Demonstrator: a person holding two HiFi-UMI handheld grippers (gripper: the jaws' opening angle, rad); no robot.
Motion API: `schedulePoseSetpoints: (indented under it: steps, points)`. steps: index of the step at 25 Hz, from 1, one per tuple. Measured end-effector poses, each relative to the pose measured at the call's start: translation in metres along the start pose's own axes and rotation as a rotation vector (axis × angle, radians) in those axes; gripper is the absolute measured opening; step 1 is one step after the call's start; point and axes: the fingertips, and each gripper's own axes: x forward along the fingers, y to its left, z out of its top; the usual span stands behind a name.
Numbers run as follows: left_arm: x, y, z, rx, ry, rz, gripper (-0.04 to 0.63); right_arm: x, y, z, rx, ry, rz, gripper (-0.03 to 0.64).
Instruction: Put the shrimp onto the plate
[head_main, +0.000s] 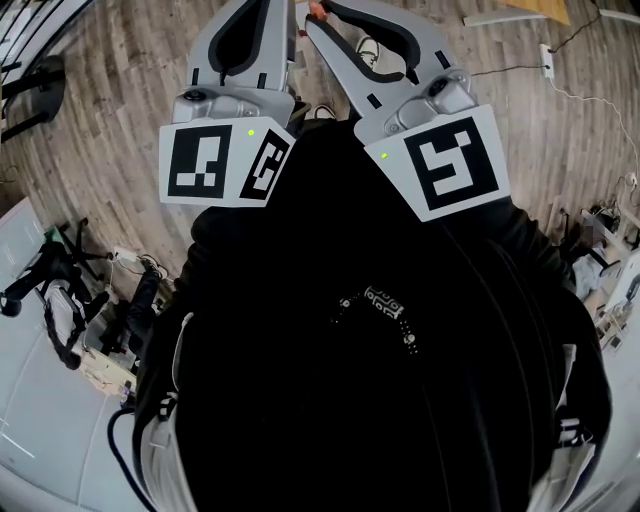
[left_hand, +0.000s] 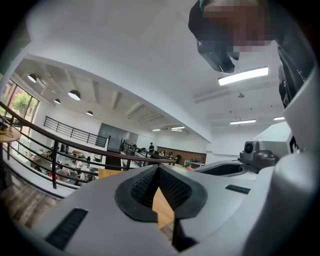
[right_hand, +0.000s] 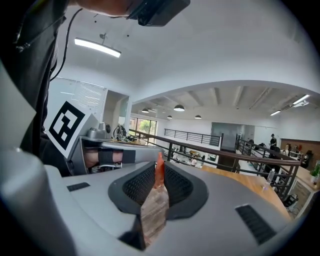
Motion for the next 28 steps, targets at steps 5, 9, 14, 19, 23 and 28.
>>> schedulePoseSetpoints:
  steps: [5,9,14,19,23,28]
  points:
    - [0.027,0.017,0.009,0.041,-0.006,0.023,0.005,0.025,-0.024,0.005,0.006,-0.036,0.024,0.067]
    - [0.06,0.024,0.012,0.072,-0.017,0.026,0.005,0.044,-0.054,-0.002,0.031,-0.029,0.035,0.067]
    - [0.116,0.031,0.004,0.067,0.01,0.018,0.005,0.065,-0.104,-0.01,0.038,-0.022,0.04,0.067]
    - [0.168,0.046,0.006,0.067,0.038,0.052,0.005,0.09,-0.152,-0.013,0.059,-0.016,0.081,0.067]
    - [0.208,0.05,0.008,0.082,0.06,0.077,0.005,0.105,-0.191,-0.012,0.081,-0.033,0.116,0.067]
    - [0.248,0.057,0.009,0.119,0.091,0.096,0.005,0.123,-0.231,-0.014,0.12,-0.058,0.147,0.068]
